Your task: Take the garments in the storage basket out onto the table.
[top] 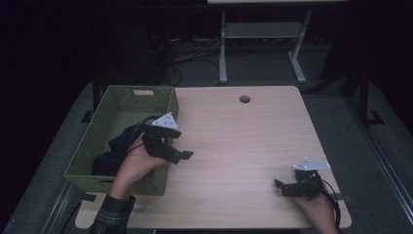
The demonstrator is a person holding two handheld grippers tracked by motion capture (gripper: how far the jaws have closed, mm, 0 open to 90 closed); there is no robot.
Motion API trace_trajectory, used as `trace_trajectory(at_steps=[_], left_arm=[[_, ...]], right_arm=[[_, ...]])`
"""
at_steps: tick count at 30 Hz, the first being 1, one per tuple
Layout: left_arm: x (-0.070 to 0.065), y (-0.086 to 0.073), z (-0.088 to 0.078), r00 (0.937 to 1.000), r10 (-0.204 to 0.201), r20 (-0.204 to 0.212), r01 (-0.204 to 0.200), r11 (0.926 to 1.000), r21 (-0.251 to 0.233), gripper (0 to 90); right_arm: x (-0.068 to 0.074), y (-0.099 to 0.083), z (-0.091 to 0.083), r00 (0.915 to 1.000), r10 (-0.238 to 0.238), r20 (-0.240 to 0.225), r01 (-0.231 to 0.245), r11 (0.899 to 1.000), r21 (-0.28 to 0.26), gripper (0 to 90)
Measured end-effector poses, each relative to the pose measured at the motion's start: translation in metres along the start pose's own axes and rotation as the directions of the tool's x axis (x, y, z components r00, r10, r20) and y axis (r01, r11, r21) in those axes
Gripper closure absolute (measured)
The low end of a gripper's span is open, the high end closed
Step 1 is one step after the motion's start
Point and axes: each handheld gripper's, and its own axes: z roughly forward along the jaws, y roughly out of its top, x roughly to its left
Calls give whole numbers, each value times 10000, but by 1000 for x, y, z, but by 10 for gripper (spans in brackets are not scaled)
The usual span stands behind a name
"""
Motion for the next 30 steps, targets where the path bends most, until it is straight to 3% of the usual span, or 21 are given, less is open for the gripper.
trace_trajectory(at_steps=[30], left_arm=[[29, -19, -49, 9946, -399, -961, 407, 9991, 68, 142]], right_arm=[[0, 0, 0, 10000, 0, -2, 0, 10000, 3, 80]])
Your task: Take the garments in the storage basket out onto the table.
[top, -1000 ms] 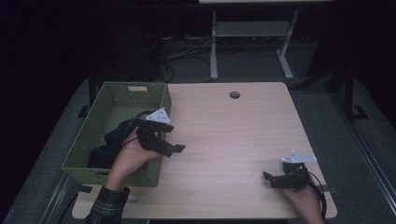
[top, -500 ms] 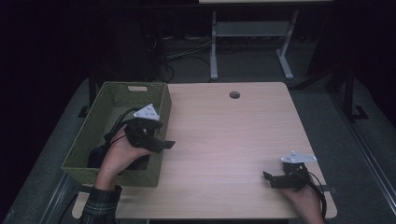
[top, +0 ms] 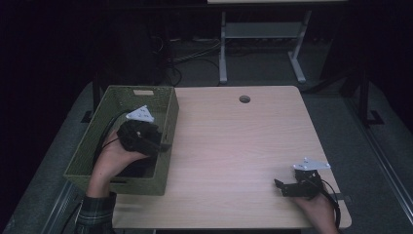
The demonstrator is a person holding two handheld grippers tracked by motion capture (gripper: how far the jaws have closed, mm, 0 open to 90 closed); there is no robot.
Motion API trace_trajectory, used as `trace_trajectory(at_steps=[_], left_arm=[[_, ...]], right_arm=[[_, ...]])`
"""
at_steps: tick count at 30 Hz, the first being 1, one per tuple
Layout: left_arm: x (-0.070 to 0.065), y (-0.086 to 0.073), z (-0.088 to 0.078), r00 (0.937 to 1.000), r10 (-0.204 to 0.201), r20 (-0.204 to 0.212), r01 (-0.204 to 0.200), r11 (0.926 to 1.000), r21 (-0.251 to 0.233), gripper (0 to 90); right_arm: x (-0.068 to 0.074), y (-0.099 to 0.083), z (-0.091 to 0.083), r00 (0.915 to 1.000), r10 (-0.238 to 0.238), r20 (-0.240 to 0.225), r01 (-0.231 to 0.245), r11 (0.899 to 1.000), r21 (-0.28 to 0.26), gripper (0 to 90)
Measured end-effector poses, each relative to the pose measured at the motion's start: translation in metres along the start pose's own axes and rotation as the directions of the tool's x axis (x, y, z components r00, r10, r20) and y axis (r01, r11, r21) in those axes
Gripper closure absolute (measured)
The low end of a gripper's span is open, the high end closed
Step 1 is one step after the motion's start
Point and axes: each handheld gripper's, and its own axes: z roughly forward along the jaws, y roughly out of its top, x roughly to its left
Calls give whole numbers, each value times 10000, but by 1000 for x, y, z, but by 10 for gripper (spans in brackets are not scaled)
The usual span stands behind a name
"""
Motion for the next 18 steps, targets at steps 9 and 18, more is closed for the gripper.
trace_trajectory(at_steps=[9, 18], left_arm=[[13, -10, -19, 9980, -246, -580, 244, 9997, -31, 142], [28, -24, -29, 9914, -666, -1128, 685, 9976, 130, 142]], right_arm=[[0, 0, 0, 10000, 3, 0, -3, 10000, 1, 80], [0, 0, 0, 10000, -7, -9, 7, 10000, 6, 80]])
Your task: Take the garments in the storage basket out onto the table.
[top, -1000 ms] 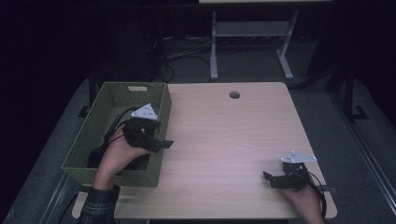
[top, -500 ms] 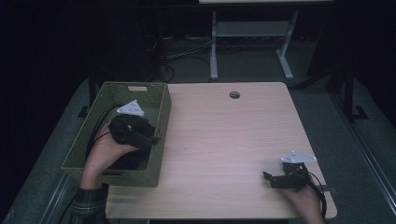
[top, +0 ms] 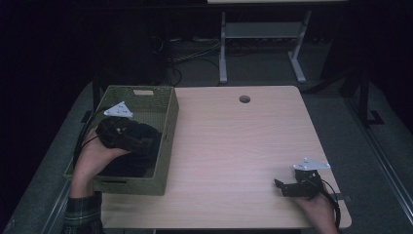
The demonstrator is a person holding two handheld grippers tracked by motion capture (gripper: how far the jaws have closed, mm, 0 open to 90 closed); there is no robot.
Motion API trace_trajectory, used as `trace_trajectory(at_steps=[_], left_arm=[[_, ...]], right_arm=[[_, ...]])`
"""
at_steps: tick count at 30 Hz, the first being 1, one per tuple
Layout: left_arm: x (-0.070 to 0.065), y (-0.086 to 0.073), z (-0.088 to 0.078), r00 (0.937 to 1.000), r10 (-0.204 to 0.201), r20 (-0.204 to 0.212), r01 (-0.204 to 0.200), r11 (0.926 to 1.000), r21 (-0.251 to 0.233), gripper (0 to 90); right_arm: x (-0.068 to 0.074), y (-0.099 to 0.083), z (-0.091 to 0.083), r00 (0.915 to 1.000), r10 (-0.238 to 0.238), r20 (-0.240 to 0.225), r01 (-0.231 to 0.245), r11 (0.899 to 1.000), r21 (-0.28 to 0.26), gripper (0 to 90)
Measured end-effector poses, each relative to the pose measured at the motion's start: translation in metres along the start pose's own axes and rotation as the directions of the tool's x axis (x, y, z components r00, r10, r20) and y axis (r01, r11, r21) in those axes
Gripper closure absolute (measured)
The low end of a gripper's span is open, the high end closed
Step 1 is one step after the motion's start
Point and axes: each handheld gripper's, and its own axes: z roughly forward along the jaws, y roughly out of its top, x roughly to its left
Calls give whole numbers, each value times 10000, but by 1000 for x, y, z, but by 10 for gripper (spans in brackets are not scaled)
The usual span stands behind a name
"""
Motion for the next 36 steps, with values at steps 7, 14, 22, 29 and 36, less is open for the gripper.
trace_trajectory(at_steps=[7, 14, 22, 29, 36], left_arm=[[12, -11, -5, 9978, -433, -494, 443, 9988, 184, 142], [20, -21, -10, 9922, -813, -949, 868, 9947, 557, 142], [28, -33, -12, 9836, -1203, -1340, 1336, 9865, 944, 142], [34, -42, -6, 9778, -1431, -1528, 1663, 9743, 1521, 142], [40, -50, 2, 9775, -1604, -1371, 1843, 9654, 1847, 142]], right_arm=[[0, 0, 0, 10000, -13, 13, 13, 10000, -5, 80], [0, 0, 0, 10000, -14, -4, 14, 10000, 7, 80], [0, 0, 0, 10000, 9, -16, -9, 10000, 3, 80], [0, 0, 0, 10000, 7, 0, -7, 10000, 5, 80], [0, 0, 0, 10000, 5, 10, -5, 10000, 5, 80]])
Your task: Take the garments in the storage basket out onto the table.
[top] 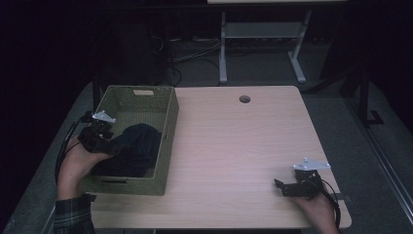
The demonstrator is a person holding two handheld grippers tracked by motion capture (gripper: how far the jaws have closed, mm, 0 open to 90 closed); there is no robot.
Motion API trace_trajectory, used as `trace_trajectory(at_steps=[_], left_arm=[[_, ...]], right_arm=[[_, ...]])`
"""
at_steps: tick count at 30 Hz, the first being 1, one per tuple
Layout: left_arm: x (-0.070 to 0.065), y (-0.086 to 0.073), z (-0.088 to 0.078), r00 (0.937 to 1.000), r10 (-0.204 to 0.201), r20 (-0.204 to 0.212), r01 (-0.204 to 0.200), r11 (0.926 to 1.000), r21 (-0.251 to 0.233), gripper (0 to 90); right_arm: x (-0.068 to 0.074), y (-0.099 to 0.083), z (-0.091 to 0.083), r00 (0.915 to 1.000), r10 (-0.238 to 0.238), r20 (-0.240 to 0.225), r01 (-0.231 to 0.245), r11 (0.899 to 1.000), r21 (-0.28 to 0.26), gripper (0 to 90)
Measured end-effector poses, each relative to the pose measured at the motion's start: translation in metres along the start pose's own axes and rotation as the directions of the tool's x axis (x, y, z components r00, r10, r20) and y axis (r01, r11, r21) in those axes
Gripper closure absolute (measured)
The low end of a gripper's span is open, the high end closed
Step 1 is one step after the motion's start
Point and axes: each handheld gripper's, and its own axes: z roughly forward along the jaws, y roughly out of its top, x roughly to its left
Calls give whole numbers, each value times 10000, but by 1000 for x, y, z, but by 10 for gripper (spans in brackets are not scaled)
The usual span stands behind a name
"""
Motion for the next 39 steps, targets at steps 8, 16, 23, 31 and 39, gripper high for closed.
trace_trajectory(at_steps=[8, 16, 23, 31, 39], left_arm=[[5, -3, 13, 9997, -135, 227, 126, 9993, 359, 144], [8, -4, 24, 9990, -161, 405, 130, 9970, 756, 245], [9, -4, 29, 9953, 35, 971, -134, 9947, 1024, 522], [13, -2, 30, 9923, 62, 1240, -212, 9925, 1202, 756], [21, -5, 22, 9888, 42, 1495, -136, 9980, 618, 758]], right_arm=[[0, 0, 0, 10000, 0, -1, 0, 10000, 0, 80], [0, 0, 0, 10000, 0, 1, 0, 10000, 0, 80], [0, 0, 0, 10000, -2, 1, 2, 10000, -1, 80], [0, 0, 0, 10000, 6, 2, -6, 10000, 0, 80], [0, 0, 0, 10000, 6, 9, -6, 10000, -9, 81]])
